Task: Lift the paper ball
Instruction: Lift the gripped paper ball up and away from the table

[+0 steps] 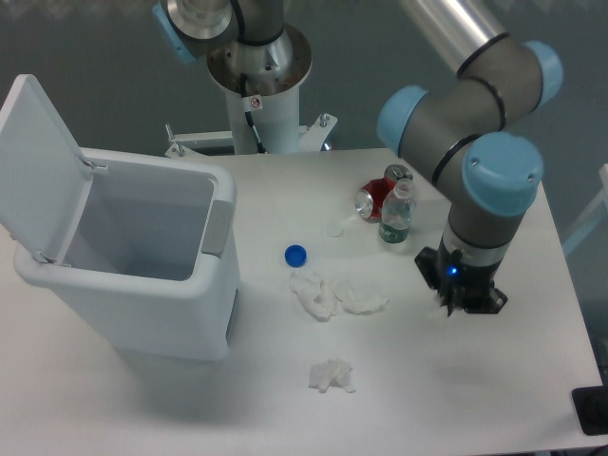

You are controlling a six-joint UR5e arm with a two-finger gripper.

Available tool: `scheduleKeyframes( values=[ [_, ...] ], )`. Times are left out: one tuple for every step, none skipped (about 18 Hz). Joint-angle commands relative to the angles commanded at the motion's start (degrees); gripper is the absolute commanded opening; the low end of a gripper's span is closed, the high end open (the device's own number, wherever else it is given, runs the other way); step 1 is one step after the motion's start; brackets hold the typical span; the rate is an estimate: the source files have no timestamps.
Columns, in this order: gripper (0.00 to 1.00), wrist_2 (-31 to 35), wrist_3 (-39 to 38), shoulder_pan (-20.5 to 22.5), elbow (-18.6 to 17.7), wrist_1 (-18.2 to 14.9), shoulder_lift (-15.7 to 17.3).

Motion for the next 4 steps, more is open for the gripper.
scheduleKeyframes(
  values=[
    [0.03, 0.0, 0.2, -0.1, 0.0, -0.4, 0.3],
    [0.03, -0.1, 0.4, 0.0, 0.0, -0.7, 1.0],
    [0.03, 0.0, 0.9, 0.0, 0.0, -1.2, 1.4],
    [0.03, 0.0, 0.9, 0.3, 0.0, -1.8, 1.8]
  ],
)
